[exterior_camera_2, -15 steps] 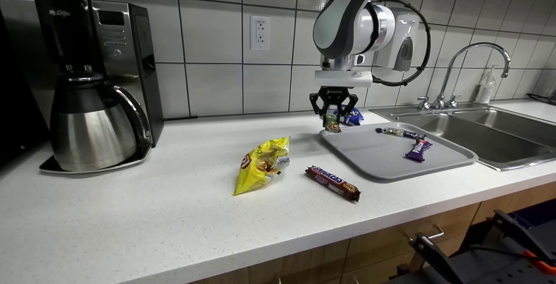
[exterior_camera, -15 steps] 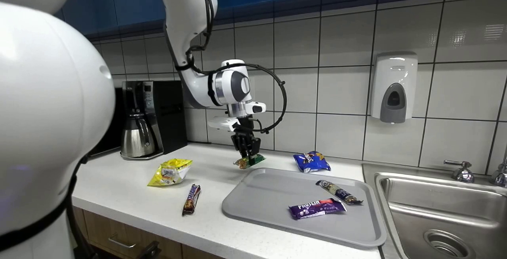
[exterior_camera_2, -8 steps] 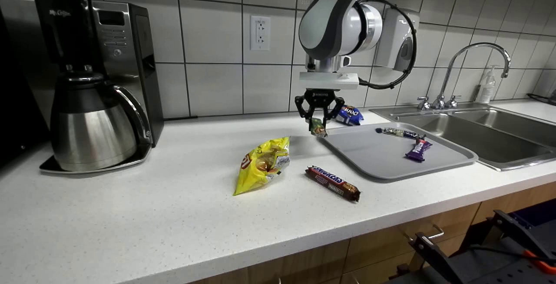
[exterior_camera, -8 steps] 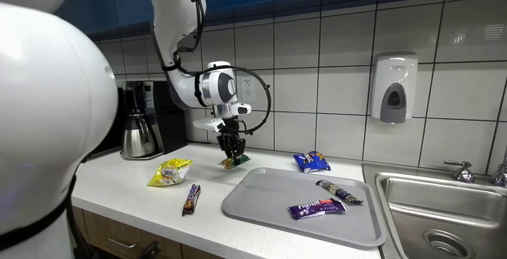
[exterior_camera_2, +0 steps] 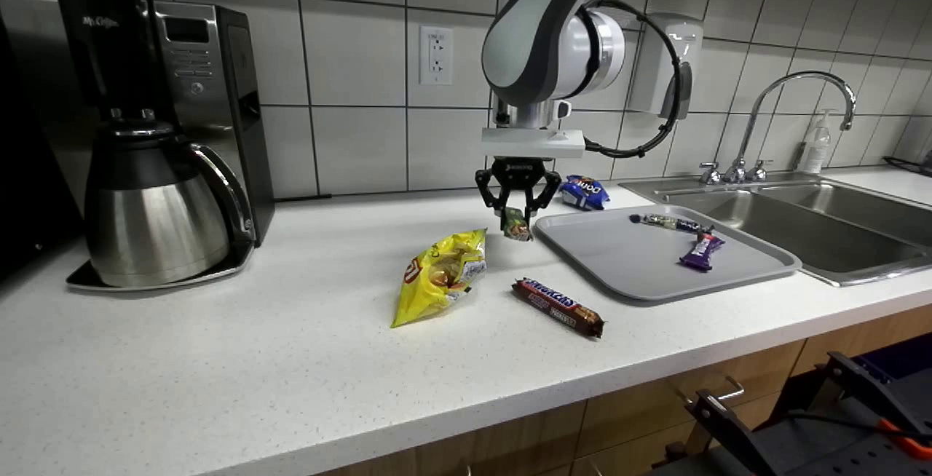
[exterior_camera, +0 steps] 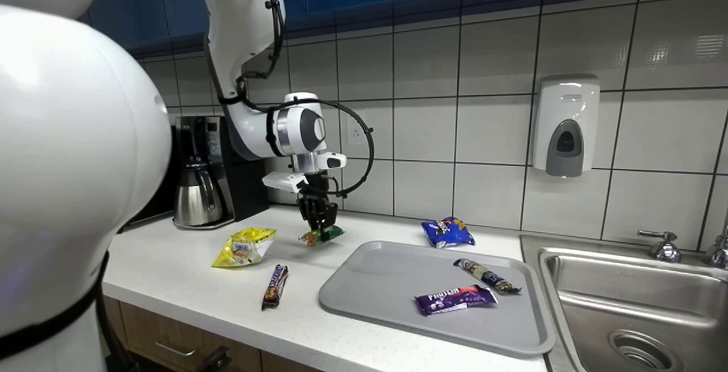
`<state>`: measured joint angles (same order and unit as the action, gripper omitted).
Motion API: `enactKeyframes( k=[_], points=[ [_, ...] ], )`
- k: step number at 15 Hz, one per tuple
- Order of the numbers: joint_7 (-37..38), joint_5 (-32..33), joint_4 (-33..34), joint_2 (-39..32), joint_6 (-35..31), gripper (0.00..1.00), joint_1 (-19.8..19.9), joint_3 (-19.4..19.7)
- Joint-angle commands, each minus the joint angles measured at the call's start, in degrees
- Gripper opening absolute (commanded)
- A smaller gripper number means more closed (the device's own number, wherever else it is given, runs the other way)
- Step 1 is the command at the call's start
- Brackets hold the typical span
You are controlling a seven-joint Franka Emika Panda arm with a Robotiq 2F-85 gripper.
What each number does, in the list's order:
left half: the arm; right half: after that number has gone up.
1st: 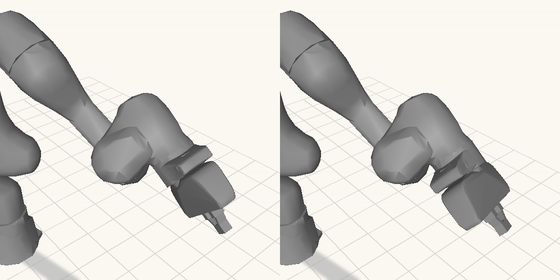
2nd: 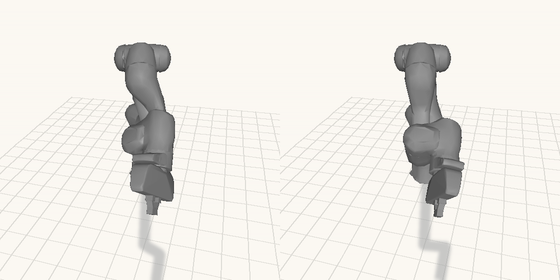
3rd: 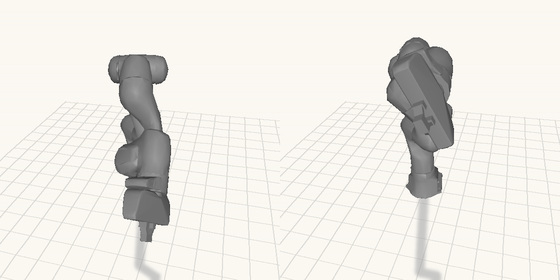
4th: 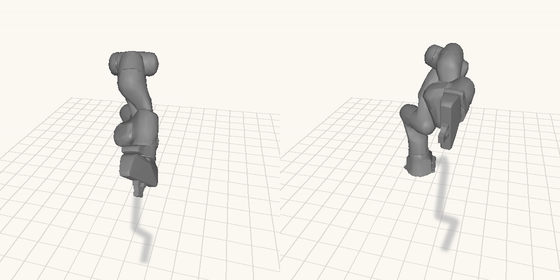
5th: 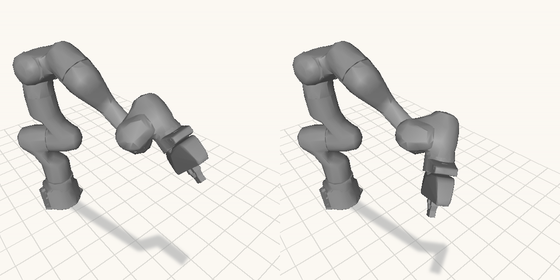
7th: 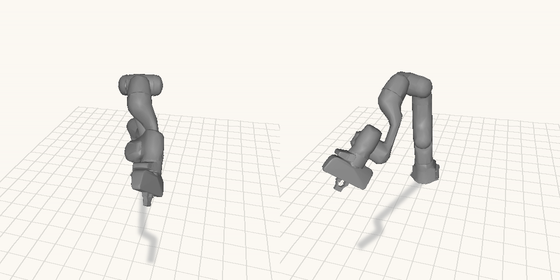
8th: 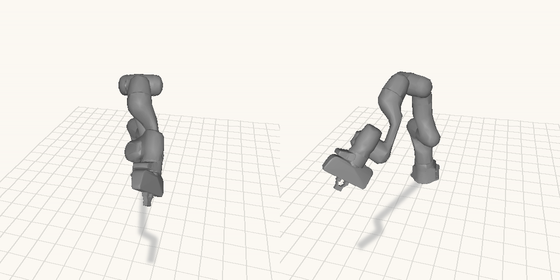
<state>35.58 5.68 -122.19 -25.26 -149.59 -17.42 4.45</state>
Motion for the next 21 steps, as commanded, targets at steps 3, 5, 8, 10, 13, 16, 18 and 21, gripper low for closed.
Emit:
enactKeyframes(
  k=[3,5,8,10,13,16,18,21],
  points=[
    [1.6,-0.3,0.2,-0.6,1.8,0.13,-0.8,-0.9],
    [1.6,-0.3,0.2,-1.2,1.8,0.13,-1.1,-0.9],
    [1.8,-0.3,0.4,-2.0,1.9,0.13,-1.3,-0.9],
    [1.8,-0.3,0.5,-2.3,2.0,0.13,-1.4,-1.0],
    [1.7,-0.4,0.5,-2.3,2.0,0.7,-1.4,-1.0],
    [1.7,-0.4,0.4,-1.9,1.8,0.93,-1.4,-0.9],
    [1.5,-0.4,0.2,-1.5,1.7,1.0,-1.3,-0.9],
    [1.4,-0.5,-0.4,-0.7,1.5,1.0,-1.0,-0.8]
  ],
)
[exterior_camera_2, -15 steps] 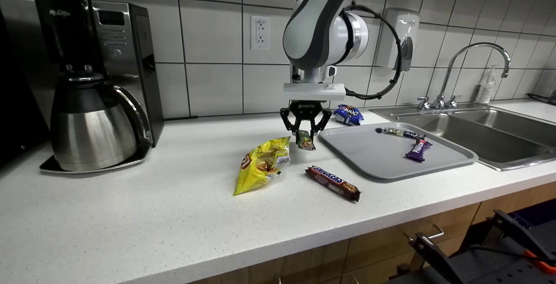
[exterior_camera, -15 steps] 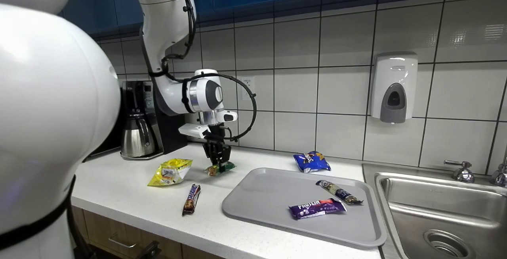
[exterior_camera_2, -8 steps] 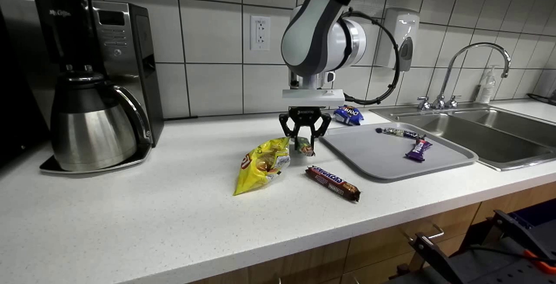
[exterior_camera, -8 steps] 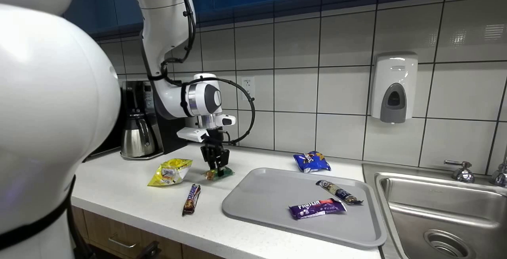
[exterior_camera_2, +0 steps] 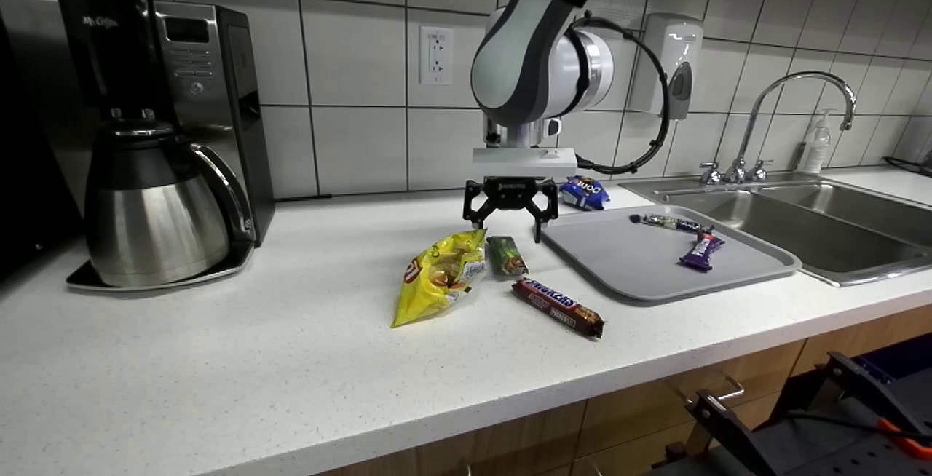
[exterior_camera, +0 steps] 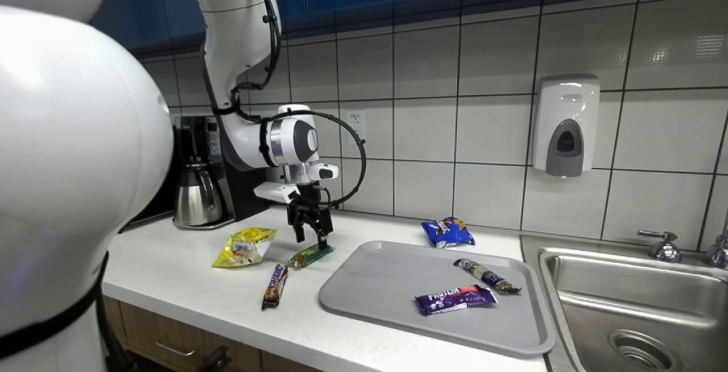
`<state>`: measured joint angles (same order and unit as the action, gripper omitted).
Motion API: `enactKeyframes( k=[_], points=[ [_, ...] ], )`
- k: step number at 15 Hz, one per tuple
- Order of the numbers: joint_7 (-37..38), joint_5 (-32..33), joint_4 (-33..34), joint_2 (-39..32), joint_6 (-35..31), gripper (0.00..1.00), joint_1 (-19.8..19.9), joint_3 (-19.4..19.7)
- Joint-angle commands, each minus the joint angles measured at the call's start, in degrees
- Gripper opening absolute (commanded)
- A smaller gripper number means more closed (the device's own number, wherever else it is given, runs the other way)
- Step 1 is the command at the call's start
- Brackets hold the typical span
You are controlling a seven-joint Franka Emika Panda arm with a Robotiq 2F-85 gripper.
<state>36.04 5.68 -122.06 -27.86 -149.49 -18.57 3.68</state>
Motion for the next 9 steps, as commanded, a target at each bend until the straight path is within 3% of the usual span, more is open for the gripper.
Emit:
enactKeyframes(
  k=[1,9],
  points=[
    [1.0,-0.4,-0.8,2.4,1.4,1.0,0.2,0.1],
    [1.3,-0.5,-3.9,6.7,1.0,1.0,2.0,1.2]
  ],
)
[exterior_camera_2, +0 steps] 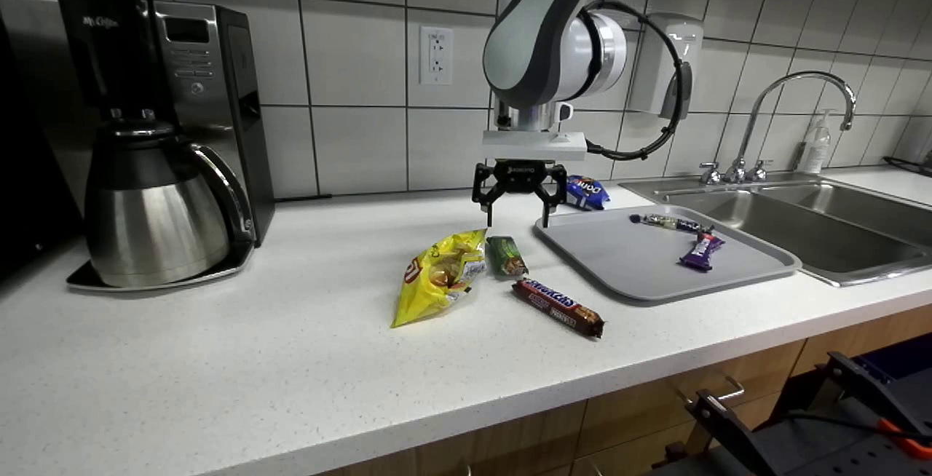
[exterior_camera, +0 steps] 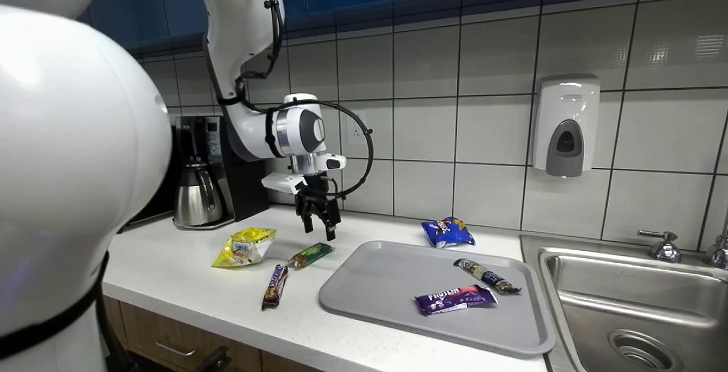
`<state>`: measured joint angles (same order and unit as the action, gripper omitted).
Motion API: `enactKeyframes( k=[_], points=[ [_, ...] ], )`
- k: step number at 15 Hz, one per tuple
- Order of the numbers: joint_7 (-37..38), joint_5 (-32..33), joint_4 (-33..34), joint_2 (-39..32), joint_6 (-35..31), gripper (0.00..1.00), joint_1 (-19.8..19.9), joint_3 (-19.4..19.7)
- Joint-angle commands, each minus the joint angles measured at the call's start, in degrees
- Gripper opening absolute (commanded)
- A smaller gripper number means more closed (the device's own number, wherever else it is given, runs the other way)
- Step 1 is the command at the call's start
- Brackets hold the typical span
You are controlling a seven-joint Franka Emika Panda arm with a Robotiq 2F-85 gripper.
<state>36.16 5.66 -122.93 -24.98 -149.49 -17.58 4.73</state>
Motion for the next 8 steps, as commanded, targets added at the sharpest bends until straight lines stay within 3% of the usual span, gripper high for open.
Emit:
enactKeyframes(
  k=[1,8],
  points=[
    [1.3,-0.5,-3.4,4.3,1.2,1.0,1.3,0.3],
    [2.2,0.5,-8.0,9.1,0.7,1.0,3.7,2.0]
  ],
)
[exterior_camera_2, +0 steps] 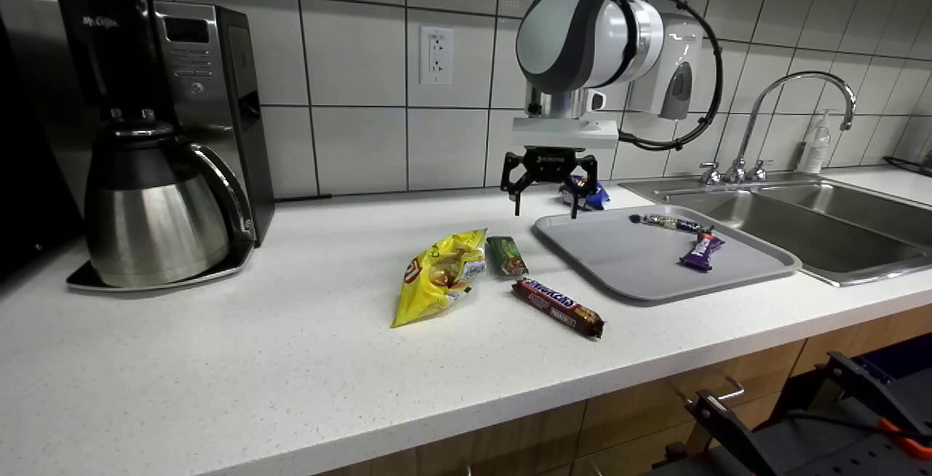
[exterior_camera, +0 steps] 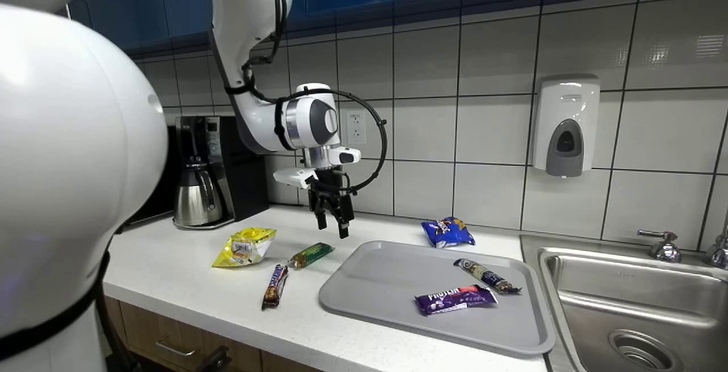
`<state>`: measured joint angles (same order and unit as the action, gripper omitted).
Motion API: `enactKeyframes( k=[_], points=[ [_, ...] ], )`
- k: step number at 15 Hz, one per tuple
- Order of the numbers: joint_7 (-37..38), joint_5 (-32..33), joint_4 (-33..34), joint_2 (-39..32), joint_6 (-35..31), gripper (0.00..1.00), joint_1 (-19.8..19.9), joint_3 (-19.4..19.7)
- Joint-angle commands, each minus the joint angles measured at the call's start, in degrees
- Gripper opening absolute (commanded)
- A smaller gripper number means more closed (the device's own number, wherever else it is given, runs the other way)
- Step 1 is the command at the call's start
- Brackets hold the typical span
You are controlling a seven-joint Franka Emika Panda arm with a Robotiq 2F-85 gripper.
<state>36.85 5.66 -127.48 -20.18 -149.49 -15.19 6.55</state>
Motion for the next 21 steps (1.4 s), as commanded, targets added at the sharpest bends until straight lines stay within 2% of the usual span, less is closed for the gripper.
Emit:
enactKeyframes(
  k=[1,11,21],
  points=[
    [1.6,0.6,-3.9,4.8,0.9,1.0,1.7,0.4],
    [1.2,1.8,-8.0,8.0,0.7,1.0,6.9,3.2],
    [-0.5,2.6,-9.5,9.1,0.5,1.0,12.2,6.1]
  ],
)
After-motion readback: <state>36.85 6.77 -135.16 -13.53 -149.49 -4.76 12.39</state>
